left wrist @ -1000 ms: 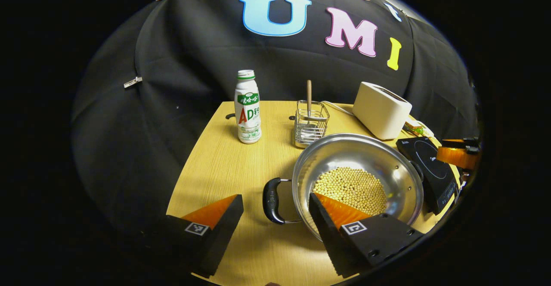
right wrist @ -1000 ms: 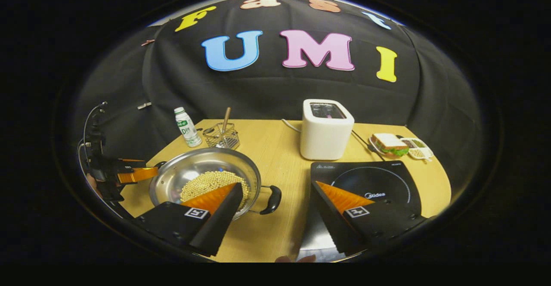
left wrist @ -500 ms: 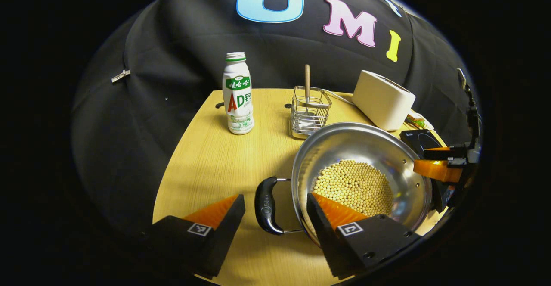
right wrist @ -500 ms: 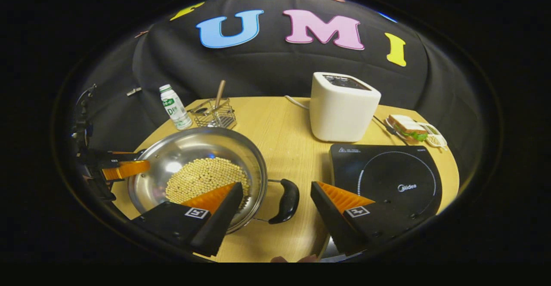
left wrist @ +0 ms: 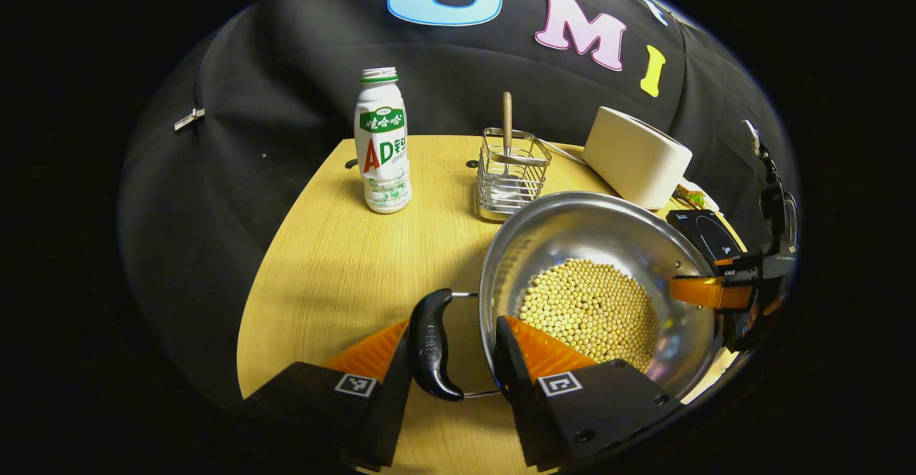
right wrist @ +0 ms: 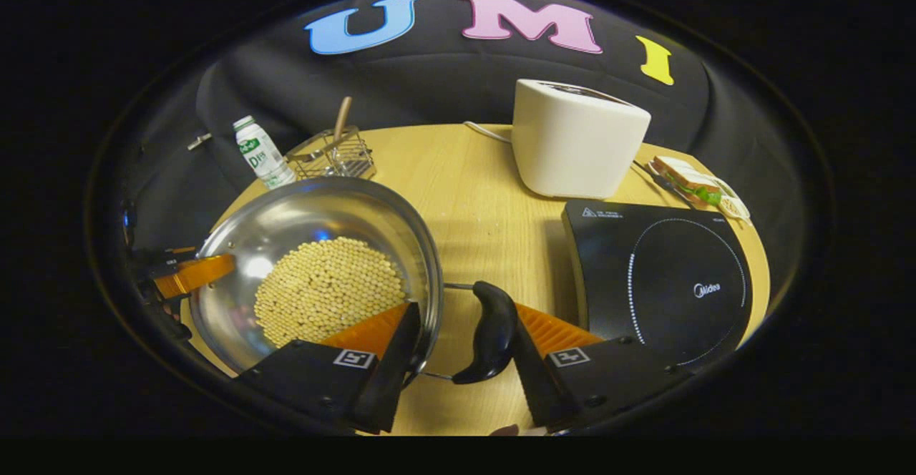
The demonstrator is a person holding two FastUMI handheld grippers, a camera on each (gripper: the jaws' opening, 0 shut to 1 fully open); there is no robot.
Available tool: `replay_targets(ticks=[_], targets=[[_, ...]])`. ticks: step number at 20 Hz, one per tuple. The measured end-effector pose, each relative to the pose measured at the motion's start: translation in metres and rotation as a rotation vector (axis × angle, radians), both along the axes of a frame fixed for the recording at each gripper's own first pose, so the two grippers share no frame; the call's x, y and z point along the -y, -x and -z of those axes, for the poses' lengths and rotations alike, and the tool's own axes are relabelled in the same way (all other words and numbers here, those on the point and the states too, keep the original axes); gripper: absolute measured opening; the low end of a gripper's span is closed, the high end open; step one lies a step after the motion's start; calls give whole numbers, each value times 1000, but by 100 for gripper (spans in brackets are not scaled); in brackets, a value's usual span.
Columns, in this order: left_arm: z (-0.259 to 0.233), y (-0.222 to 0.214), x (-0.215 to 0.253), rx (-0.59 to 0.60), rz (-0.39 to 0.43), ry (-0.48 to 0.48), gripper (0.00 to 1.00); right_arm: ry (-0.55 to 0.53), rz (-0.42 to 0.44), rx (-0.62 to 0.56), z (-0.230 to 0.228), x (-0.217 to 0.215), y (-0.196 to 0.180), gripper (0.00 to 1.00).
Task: First push the handle of the pot to place it horizontally, then grasp the pot with both hands and set it on the induction cooktop.
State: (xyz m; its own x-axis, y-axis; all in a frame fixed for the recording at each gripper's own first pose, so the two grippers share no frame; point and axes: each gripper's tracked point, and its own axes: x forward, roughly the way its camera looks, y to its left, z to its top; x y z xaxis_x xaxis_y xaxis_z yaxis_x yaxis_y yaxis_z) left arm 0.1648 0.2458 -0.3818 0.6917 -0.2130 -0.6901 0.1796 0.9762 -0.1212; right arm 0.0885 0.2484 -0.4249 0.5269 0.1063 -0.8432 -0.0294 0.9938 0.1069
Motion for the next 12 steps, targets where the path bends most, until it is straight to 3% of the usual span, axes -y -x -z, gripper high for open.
replay_targets(ticks=[10, 11, 12], targets=[[-13, 5, 2, -13, -23, -51, 54, -31, 44, -16, -16, 5, 3, 48], [-20, 7, 2, -1, -22, -62, 54, -38, 41, -16, -20, 7, 3, 52], [-29, 9, 3, 8, -24, -70, 53, -46, 36, -15, -26, 8, 3, 48]])
